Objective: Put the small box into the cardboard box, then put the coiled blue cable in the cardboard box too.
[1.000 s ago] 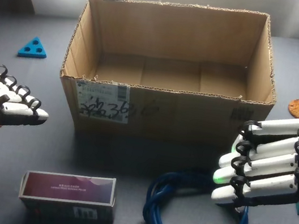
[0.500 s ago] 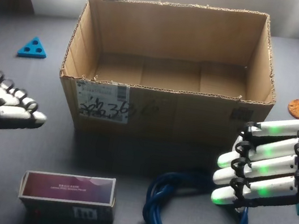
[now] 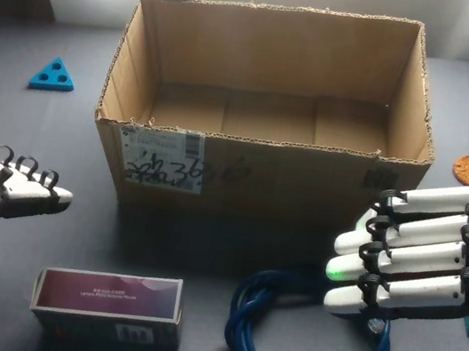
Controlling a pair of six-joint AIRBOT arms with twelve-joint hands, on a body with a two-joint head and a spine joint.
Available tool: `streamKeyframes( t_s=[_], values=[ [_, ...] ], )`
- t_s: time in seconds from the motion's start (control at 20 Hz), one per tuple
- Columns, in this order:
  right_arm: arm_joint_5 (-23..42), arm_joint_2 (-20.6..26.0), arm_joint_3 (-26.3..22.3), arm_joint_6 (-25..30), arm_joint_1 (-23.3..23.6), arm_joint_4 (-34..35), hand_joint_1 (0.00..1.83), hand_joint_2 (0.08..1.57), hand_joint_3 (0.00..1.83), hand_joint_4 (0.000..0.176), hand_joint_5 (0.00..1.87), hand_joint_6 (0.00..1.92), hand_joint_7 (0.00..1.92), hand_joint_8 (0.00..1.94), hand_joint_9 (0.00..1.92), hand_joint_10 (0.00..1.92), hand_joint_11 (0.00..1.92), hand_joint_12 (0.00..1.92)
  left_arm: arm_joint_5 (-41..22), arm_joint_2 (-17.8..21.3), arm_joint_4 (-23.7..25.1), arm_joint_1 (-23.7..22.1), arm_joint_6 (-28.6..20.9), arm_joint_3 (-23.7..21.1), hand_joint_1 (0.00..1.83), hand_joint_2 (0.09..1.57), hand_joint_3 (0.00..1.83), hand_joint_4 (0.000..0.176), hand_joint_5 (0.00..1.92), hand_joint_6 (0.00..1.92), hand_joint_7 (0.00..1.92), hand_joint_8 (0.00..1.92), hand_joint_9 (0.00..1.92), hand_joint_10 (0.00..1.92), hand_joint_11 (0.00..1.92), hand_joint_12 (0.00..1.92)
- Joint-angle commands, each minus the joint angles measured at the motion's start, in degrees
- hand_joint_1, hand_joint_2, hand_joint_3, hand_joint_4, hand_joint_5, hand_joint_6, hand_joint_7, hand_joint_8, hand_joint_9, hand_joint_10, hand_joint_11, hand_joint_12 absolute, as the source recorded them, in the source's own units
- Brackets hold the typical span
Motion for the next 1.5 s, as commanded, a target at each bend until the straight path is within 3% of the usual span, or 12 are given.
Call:
streamKeyframes(
  t_s=[0.0, 0.2, 0.3, 0.5, 0.9, 1.0, 1.4, 1.45],
  values=[
    [2.76, 0.37, -0.10, -0.47, 0.02, 3.64, 1.26, 0.87, 0.00, 0.000, 0.28, 0.01, 0.22, 0.01, 0.22, 0.01, 0.00, 0.80, -6.71, -0.02, -0.01, 0.04, 0.30, -0.31, 1.30, 1.00, 0.00, 0.000, 0.16, 0.01, 0.13, 0.01, 0.12, 0.01, 0.00, 0.50],
    [2.68, 0.31, -0.11, -0.84, -0.06, 3.64, 1.26, 0.87, 0.00, 0.000, 0.30, 0.01, 0.26, 0.01, 0.26, 0.01, 0.00, 0.85, -14.45, -2.20, -4.78, 2.31, 0.30, -2.40, 1.31, 1.00, 0.00, 0.000, 0.15, 0.00, 0.13, 0.00, 0.11, 0.00, 0.00, 0.47],
    [2.68, 0.29, -0.11, -0.84, -0.07, 3.62, 1.22, 0.89, 0.00, 0.000, 0.40, 0.02, 0.33, 0.01, 0.29, 0.01, 0.00, 0.89, -16.48, -3.17, -6.45, 2.60, 0.55, -3.04, 1.30, 1.00, 0.00, 0.000, 0.24, 0.01, 0.20, 0.01, 0.18, 0.01, 0.00, 0.58],
    [2.69, 0.27, -0.17, -0.85, -0.11, 3.37, 1.22, 0.89, 0.00, 0.000, 0.37, 0.00, 0.31, 0.00, 0.29, 0.00, 0.00, 0.89, -21.24, -4.74, -9.65, 3.39, 1.11, -4.74, 1.31, 1.00, 0.00, 0.000, 0.23, 0.00, 0.21, 0.00, 0.19, 0.00, 0.00, 0.60],
    [2.69, 0.27, -0.18, -0.86, -0.17, 3.24, 1.24, 0.89, 0.00, 0.000, 0.36, 0.01, 0.32, 0.01, 0.29, 0.01, 0.00, 0.86, -24.35, -8.92, -11.03, 3.43, 1.11, -5.53, 1.31, 1.02, 0.00, 0.000, 0.36, 0.02, 0.41, 0.02, 0.39, 0.03, 0.00, 0.92],
    [2.69, 0.27, -0.18, -0.86, -0.17, 3.24, 1.21, 0.90, 0.00, 0.000, 0.36, 0.01, 0.31, 0.01, 0.29, 0.01, 0.00, 0.87, -25.39, -10.20, -11.38, 3.26, 1.11, -5.52, 1.30, 1.02, 0.00, 0.000, 0.46, 0.02, 0.53, 0.02, 0.51, 0.04, 0.00, 1.10],
    [2.70, 0.28, -0.20, -0.86, -0.16, 3.24, 1.22, 0.91, 0.00, 0.000, 0.36, 0.00, 0.31, 0.00, 0.29, 0.00, 0.00, 0.85, -27.00, -14.16, -11.49, 2.98, 1.11, -4.89, 1.26, 1.02, 0.00, 0.000, 0.48, 0.00, 0.57, 0.01, 0.54, 0.05, 0.00, 1.12],
    [2.70, 0.28, -0.21, -0.86, -0.16, 3.24, 1.25, 0.88, 0.00, 0.000, 0.40, 0.01, 0.35, 0.01, 0.33, 0.01, 0.00, 0.96, -27.27, -14.43, -11.49, 2.97, 1.11, -4.83, 1.25, 1.01, 0.00, 0.000, 0.48, 0.00, 0.57, 0.01, 0.53, 0.05, 0.00, 1.11]
  ],
)
